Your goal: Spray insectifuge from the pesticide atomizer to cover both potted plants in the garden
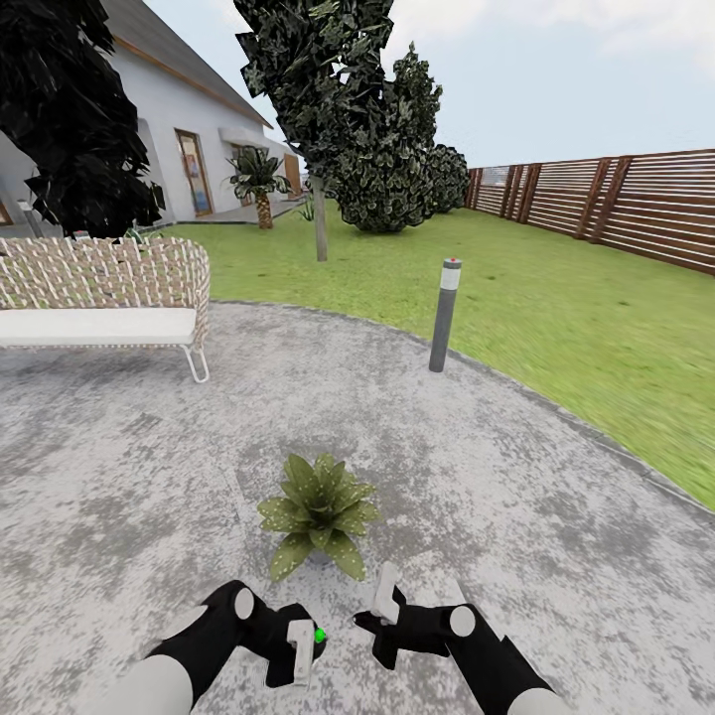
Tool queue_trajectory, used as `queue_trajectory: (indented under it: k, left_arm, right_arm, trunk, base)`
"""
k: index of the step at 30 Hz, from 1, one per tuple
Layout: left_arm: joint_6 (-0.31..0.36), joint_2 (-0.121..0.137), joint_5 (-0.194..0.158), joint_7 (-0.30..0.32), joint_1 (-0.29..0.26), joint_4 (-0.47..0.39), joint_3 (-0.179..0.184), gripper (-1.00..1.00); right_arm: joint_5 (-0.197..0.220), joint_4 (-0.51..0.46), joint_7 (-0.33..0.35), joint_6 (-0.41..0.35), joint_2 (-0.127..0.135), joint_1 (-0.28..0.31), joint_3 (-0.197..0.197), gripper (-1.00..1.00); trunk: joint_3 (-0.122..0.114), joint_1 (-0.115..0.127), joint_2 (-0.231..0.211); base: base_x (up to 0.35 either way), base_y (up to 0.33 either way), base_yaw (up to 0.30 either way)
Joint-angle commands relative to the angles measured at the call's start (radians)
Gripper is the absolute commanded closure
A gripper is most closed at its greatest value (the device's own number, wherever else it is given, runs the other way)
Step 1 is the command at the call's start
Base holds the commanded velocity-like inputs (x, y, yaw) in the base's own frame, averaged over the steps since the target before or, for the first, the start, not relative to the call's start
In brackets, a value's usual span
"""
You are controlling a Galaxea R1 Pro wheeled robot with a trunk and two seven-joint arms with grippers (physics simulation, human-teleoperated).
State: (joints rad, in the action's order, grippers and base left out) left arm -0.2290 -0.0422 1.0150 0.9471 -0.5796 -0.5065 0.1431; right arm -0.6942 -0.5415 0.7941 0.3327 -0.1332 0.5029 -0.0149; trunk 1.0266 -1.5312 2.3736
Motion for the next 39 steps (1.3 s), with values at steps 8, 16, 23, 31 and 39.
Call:
queue_trajectory:
  k: [8, 16, 23, 31, 39]
  left_arm:
    - [0.001, -0.032, -0.013, -0.072, -0.001, -0.002, -0.008, 1.00]
    - [0.000, -0.040, -0.017, -0.080, 0.000, 0.000, -0.008, 1.00]
    - [0.000, -0.056, -0.016, -0.080, 0.000, 0.000, -0.008, 1.00]
    - [0.000, -0.069, -0.015, -0.085, 0.000, 0.005, -0.008, 1.00]
    - [-0.001, -0.070, -0.016, -0.085, 0.000, 0.006, -0.008, 1.00]
  right_arm:
    - [-0.008, -0.001, 0.001, 0.005, 0.000, 0.000, 0.001, 1.00]
    - [-0.008, 0.000, 0.001, 0.005, 0.000, 0.000, 0.002, 1.00]
    - [-0.008, 0.000, 0.001, 0.005, 0.000, 0.000, 0.002, 1.00]
    - [-0.008, 0.000, 0.001, 0.005, 0.000, 0.000, 0.002, 1.00]
    - [-0.008, -0.001, -0.001, 0.006, 0.000, 0.000, 0.002, 1.00]
  trunk:
    - [0.001, 0.000, 0.000]
    - [0.001, 0.000, 0.000]
    - [0.001, 0.000, 0.000]
    - [0.001, 0.000, 0.000]
    - [0.001, 0.000, 0.000]
  base:
    - [0.000, 0.000, 0.000]
    - [0.000, 0.000, 0.000]
    - [0.000, 0.000, 0.000]
    - [0.000, 0.000, 0.000]
    - [0.000, 0.000, 0.000]
